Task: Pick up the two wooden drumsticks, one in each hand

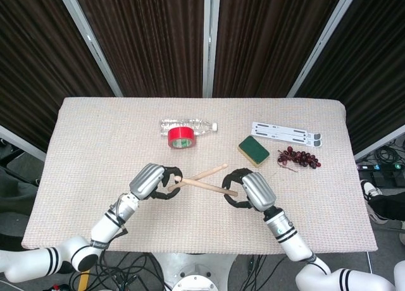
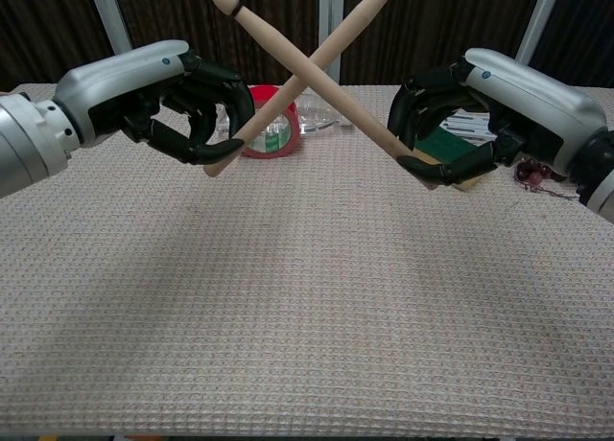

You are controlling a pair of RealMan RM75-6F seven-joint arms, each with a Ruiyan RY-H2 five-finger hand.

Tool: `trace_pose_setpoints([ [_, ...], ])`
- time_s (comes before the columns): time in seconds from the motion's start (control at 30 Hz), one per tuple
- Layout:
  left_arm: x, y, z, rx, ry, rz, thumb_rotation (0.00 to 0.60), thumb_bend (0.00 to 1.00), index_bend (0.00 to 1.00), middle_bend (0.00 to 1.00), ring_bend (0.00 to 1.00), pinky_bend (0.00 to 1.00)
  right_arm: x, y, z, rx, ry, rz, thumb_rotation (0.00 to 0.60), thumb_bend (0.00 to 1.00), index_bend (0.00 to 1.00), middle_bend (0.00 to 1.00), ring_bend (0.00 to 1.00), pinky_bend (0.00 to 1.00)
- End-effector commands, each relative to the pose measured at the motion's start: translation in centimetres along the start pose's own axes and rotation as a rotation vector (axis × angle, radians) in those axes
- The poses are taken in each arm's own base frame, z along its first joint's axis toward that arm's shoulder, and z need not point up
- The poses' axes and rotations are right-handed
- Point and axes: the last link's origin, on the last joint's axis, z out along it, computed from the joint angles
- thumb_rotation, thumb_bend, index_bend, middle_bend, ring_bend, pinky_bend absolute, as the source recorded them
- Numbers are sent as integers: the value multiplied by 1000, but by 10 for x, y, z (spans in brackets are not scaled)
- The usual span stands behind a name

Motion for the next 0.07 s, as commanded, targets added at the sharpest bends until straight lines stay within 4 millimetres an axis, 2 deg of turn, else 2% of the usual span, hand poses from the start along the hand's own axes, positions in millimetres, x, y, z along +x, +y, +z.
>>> trace_pose_setpoints([
  [0.03, 1, 0, -1, -5, 1, -2, 600, 523, 641, 683, 677, 602, -1, -2, 2, 0, 10, 2, 600, 929, 611, 582, 377, 346],
  [0.07, 1, 0, -1, -6, 1, -4, 600, 523, 641, 682, 676, 602, -1, -2, 3, -1, 13, 3, 600, 929, 612, 582, 377, 346],
])
